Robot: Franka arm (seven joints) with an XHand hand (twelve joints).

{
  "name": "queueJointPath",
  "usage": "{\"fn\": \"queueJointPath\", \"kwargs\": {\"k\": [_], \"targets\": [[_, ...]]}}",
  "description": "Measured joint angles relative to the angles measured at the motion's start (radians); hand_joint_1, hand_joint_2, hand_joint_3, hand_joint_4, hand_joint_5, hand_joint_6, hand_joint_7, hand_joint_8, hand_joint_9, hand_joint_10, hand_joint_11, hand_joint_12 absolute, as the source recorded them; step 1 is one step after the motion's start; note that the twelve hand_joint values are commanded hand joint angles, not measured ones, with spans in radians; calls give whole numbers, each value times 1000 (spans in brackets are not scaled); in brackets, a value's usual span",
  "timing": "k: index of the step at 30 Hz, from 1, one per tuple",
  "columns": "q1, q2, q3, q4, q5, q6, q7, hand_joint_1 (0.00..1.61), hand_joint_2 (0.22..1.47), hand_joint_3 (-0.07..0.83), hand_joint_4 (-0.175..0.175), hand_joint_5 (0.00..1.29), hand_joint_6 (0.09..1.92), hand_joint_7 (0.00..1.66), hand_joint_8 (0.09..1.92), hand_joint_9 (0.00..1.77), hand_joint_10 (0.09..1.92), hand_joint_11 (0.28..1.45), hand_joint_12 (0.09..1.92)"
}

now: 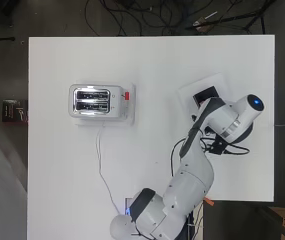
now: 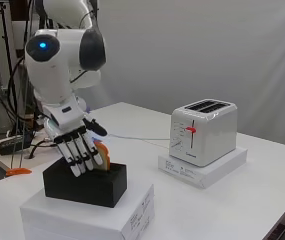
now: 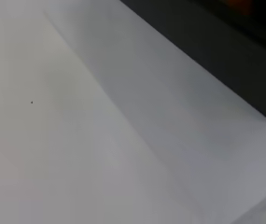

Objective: Teleoperate dual arm-hand system to toast a bread

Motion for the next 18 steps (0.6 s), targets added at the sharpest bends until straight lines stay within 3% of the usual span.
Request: {"fn": "queueJointPath", "kwargs": {"k": [3,4,5,7,10,12,16,18], "targets": [[4,-8,28,-19,-31,10,-14,537,970,0,-55,562,87,989,87,1202,87,722,87],[8,-8,41,-10,-54,12,-16,851,996,1,-99,740,246,1074,224,1192,416,797,87],[12,-6,57,7,-86,13,-16,1041,1025,2,-71,858,546,1148,387,1220,570,843,126],[14,-11,70,43,-133,23,-14,1203,1071,0,-97,895,906,1207,597,1316,489,850,224],[12,-35,71,61,-129,47,2,1250,1104,1,-153,840,1089,1195,724,1418,224,776,360],[11,-60,71,32,-105,56,15,1247,1130,1,-170,785,1171,1148,815,1420,134,744,376],[11,-143,68,-30,-45,96,23,1220,1162,-1,-123,734,1307,1081,870,1378,87,744,228],[39,-209,44,-41,-41,125,4,1220,1164,-1,-126,729,1310,1079,880,1378,87,772,200]]}}
